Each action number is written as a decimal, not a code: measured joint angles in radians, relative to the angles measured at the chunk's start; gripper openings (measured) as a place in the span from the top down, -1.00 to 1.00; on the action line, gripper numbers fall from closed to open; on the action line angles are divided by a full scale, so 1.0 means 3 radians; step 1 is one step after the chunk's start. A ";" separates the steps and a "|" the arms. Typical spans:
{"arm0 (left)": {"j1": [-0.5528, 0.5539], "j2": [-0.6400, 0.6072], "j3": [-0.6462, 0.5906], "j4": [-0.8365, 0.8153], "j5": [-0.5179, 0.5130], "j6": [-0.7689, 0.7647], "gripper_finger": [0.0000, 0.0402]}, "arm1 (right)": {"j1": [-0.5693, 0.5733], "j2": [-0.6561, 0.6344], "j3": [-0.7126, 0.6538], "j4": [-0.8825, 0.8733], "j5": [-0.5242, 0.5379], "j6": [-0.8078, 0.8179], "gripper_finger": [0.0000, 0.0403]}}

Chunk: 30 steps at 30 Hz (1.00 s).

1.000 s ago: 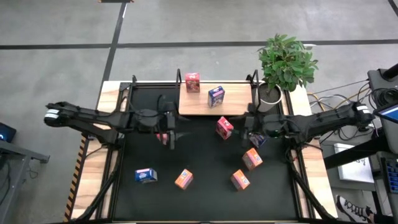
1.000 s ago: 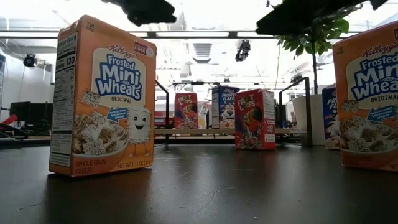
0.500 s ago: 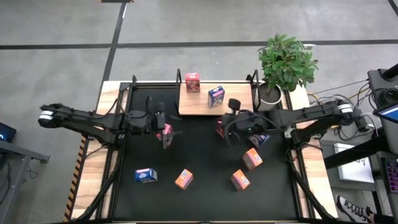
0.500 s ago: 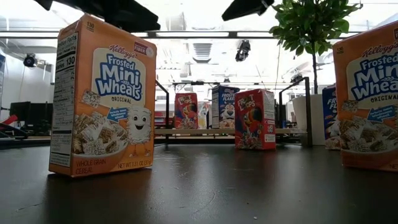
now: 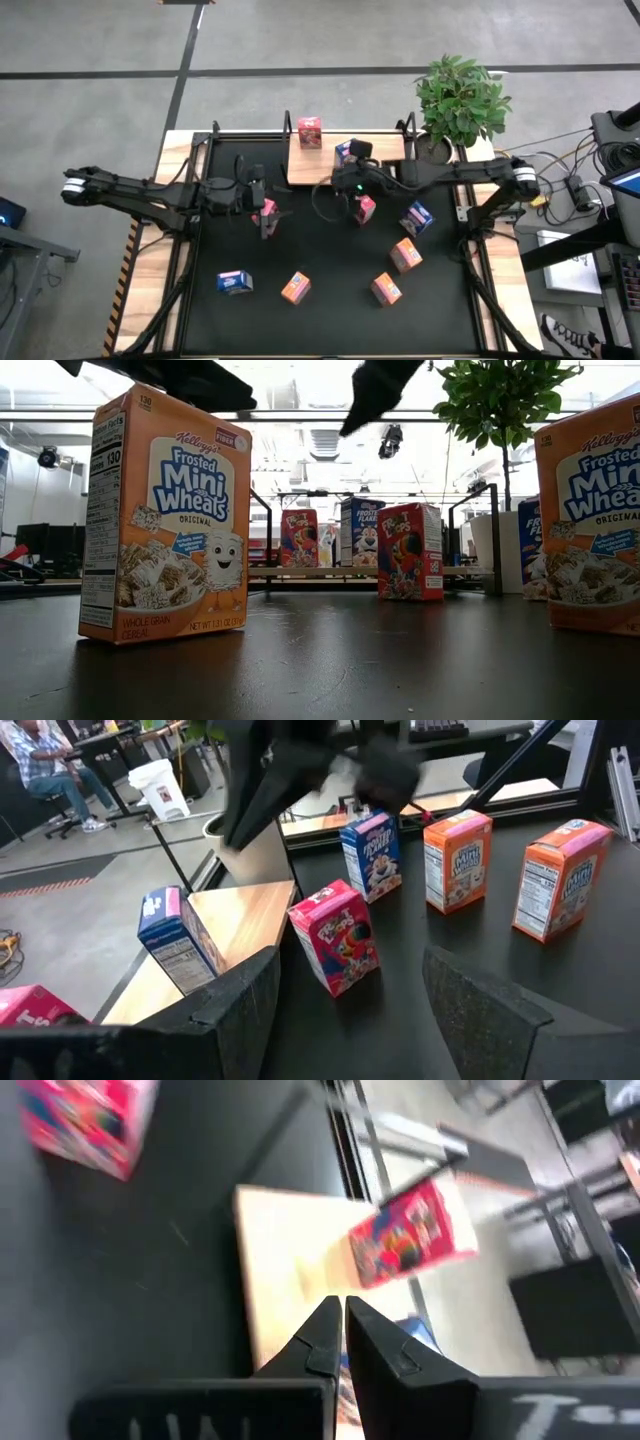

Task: Stack cereal on shelf
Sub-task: Put the top left blue cereal box on the shelf

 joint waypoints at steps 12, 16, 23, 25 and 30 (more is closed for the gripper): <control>0.0000 -0.0024 0.0000 -0.0004 -0.0184 0.0061 -0.15 | -0.0635 0.0355 -0.0001 -0.0350 -0.0674 -0.0236 0.96; 0.0000 -0.0024 0.0000 -0.0004 -0.0253 0.0061 -0.15 | -0.0732 0.0454 -0.0003 -0.0346 -0.0673 -0.0334 0.96; 0.0000 -0.0016 0.0000 -0.0004 -0.0254 0.0060 -0.15 | -0.0833 0.0571 -0.0003 -0.0297 -0.0405 -0.0320 0.96; 0.0000 -0.0016 0.0000 -0.0004 -0.0254 0.0060 -0.15 | -0.0862 0.0601 -0.0004 -0.0246 -0.0385 -0.0334 0.96; 0.0000 -0.0005 0.0001 -0.0005 -0.0254 0.0059 -0.15 | -0.0941 0.0642 -0.0004 -0.0065 -0.0383 -0.0348 0.96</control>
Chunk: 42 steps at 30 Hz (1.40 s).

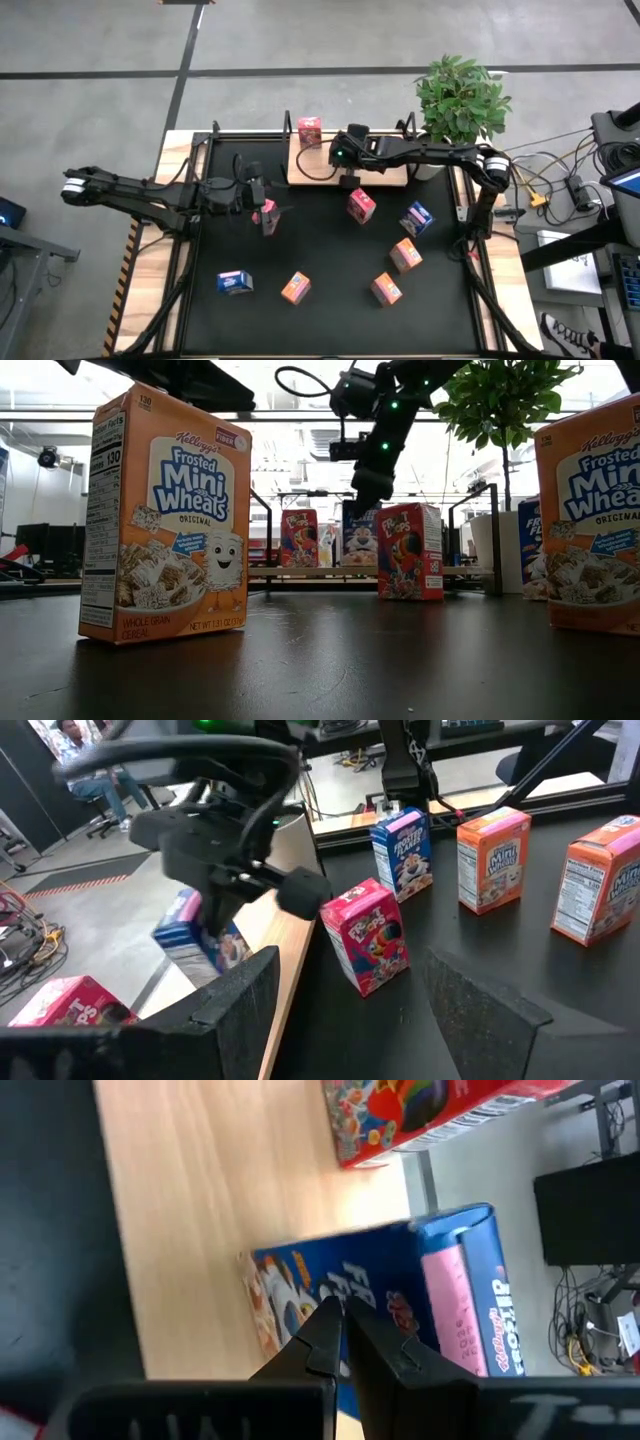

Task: Stack cereal on shelf
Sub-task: Put the top left blue cereal box on the shelf

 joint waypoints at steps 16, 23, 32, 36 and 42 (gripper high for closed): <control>0.0000 0.0008 0.0000 0.0002 0.0000 -0.0001 -0.15 | -0.0131 0.0186 -0.0002 0.0089 0.0009 -0.0179 0.96; 0.0000 0.0009 0.0000 -0.0002 -0.0001 -0.0001 -0.15 | -0.0207 0.0206 -0.0003 0.0088 0.0068 -0.0289 0.96; 0.0000 0.0047 0.0000 -0.0003 -0.0001 -0.0001 -0.15 | -0.0323 0.0205 -0.0003 0.0064 0.0064 -0.0608 0.96; 0.0000 0.0047 0.0000 -0.0003 -0.0001 -0.0001 -0.15 | -0.0364 0.0205 -0.0003 0.0071 0.0047 -0.0637 0.96; 0.0000 0.0047 0.0000 -0.0003 -0.0001 -0.0001 -0.15 | -0.0367 0.0203 -0.0003 0.0131 -0.0057 -0.0623 0.96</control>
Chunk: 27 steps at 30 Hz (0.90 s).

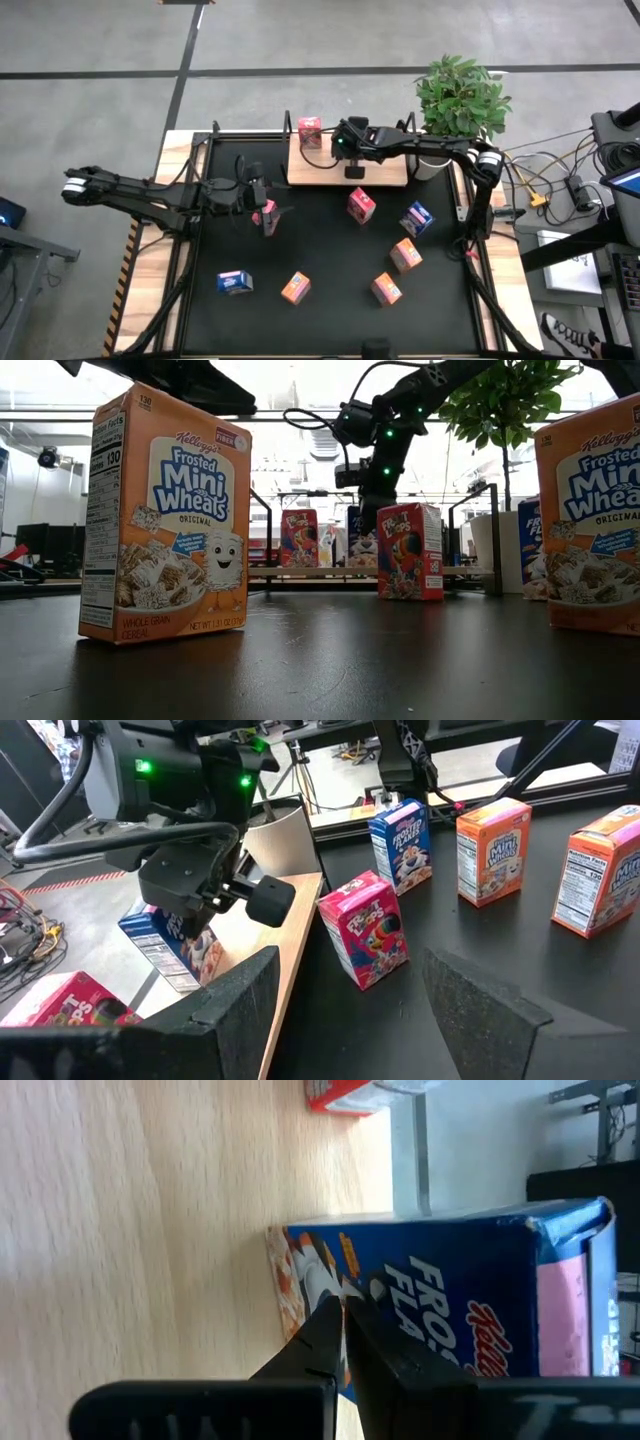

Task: Stack cereal on shelf
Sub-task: Put the top left blue cereal box on the shelf

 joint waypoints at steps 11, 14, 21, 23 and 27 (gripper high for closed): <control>0.0000 0.0000 0.0000 0.0001 0.0000 0.0001 -0.15 | -0.0083 -0.0003 0.0000 0.0063 0.0004 0.0022 0.96; 0.0000 0.0000 0.0000 0.0001 0.0000 0.0001 -0.15 | -0.0108 -0.0003 0.0000 0.0067 0.0003 0.0019 0.96; 0.0000 0.0000 0.0000 0.0001 0.0000 0.0002 -0.15 | -0.0131 -0.0003 -0.0005 0.0260 0.0003 -0.0008 0.96; 0.0000 0.0000 0.0000 0.0001 0.0000 0.0002 -0.15 | -0.0137 -0.0003 -0.0005 0.0301 0.0003 -0.0017 0.96; 0.0000 0.0000 0.0000 0.0001 0.0000 0.0002 -0.15 | -0.0145 -0.0003 -0.0005 0.0279 0.0004 -0.0020 0.96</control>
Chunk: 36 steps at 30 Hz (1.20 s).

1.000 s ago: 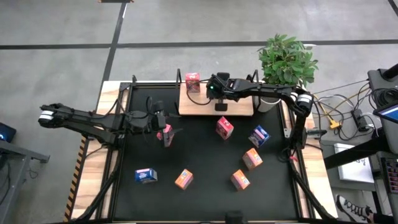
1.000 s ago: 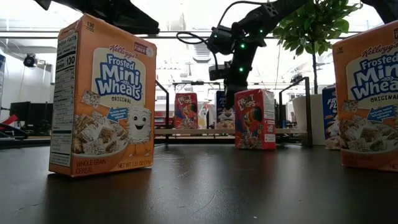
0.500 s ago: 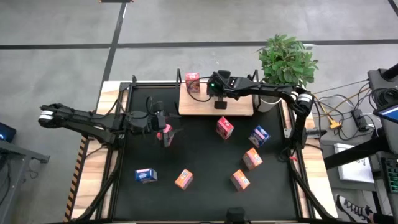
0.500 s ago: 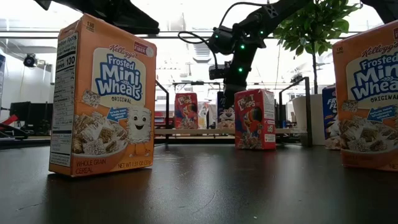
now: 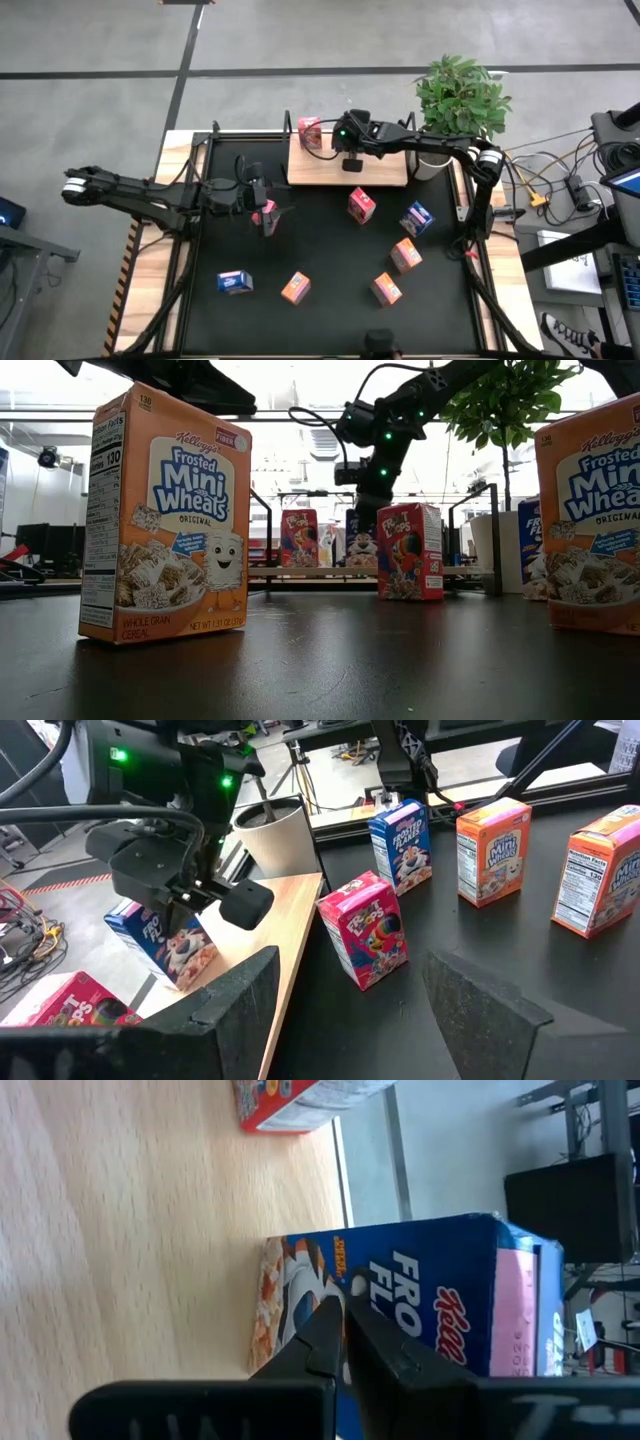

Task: Stack cereal on shelf
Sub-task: Put the top left blue cereal box on the shelf

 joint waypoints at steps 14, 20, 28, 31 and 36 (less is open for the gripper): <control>0.0000 0.0000 0.0000 0.0000 0.0001 0.0001 -0.15 | -0.0020 -0.0001 -0.0001 -0.0184 0.0224 -0.0042 0.96; 0.0001 0.0000 0.0000 -0.0001 0.0000 0.0001 -0.15 | 0.0013 -0.0007 -0.0001 -0.0246 0.0210 0.0056 0.96; 0.0000 0.0000 0.0000 -0.0010 0.0000 0.0001 -0.15 | 0.0054 -0.0229 -0.0001 -0.0766 0.0028 0.0319 0.96; 0.0000 0.0000 0.0000 -0.0016 0.0000 0.0001 -0.15 | -0.0008 -0.0263 -0.0001 -0.0683 -0.0176 0.0384 0.96; 0.0001 0.0000 0.0000 -0.0018 0.0000 0.0003 -0.15 | -0.0059 -0.0199 -0.0037 -0.0223 -0.0262 0.0321 0.96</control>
